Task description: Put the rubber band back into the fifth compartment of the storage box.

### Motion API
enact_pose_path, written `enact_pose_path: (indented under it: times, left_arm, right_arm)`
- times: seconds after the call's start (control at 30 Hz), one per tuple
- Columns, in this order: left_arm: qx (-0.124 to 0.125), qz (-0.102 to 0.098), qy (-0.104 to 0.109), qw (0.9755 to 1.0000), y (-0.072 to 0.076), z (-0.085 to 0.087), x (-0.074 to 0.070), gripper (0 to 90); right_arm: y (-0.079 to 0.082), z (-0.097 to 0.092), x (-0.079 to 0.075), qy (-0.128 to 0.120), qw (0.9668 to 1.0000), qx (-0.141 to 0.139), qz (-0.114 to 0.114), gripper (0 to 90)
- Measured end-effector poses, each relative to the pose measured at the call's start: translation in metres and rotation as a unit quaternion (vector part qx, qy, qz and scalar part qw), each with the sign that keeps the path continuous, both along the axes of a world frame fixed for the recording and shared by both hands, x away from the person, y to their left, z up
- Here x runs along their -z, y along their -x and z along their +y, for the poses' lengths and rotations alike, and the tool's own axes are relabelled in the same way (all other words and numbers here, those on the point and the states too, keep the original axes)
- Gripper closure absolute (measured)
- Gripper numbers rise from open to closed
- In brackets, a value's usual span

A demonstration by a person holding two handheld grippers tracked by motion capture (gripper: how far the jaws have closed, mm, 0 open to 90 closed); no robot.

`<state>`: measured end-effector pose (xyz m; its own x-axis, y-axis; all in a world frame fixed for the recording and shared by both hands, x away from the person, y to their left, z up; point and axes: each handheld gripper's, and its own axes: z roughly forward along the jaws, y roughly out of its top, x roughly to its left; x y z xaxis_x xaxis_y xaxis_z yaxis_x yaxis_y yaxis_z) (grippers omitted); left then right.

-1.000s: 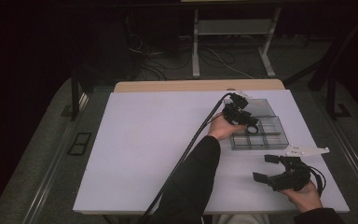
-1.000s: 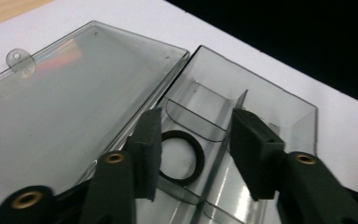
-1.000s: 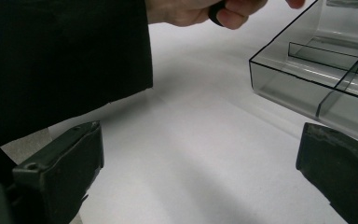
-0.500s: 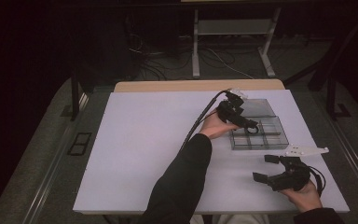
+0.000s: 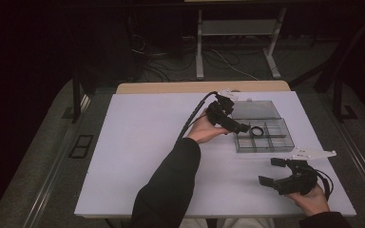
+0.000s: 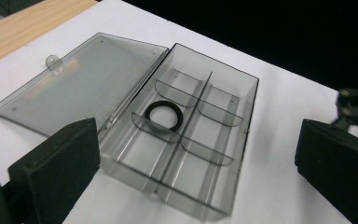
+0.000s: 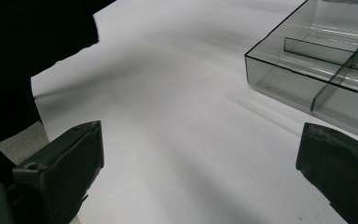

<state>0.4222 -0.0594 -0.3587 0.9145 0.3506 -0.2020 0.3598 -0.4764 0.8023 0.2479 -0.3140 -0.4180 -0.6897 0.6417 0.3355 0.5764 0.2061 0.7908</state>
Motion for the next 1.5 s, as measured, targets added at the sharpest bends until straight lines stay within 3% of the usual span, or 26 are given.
enact_pose_path:
  times: [0.53, 0.97, 1.17, 1.5]
  left_arm:
    - [-0.023, -0.022, 0.011, 0.9994, 0.029, 0.058, -0.008, 0.0]
    - [-0.058, -0.016, 0.016, 0.998, 0.049, 0.107, -0.001, 0.0]
    - [-0.084, -0.011, 0.029, 0.996, 0.063, 0.133, 0.006, 0.0]
    - [-0.105, -0.009, 0.029, 0.9941, 0.082, 0.165, 0.015, 0.0]
  right_arm:
    - [0.0, -0.001, 0.001, 0.003, 1.0, 0.003, 0.002, 0.5]
    - [0.0, -0.001, 0.001, 0.009, 0.9999, 0.005, 0.001, 0.5]
    - [0.0, -0.002, 0.001, 0.009, 0.9999, 0.006, 0.001, 0.5]
    - [0.0, -0.001, 0.002, 0.015, 0.9999, 0.008, 0.003, 0.5]
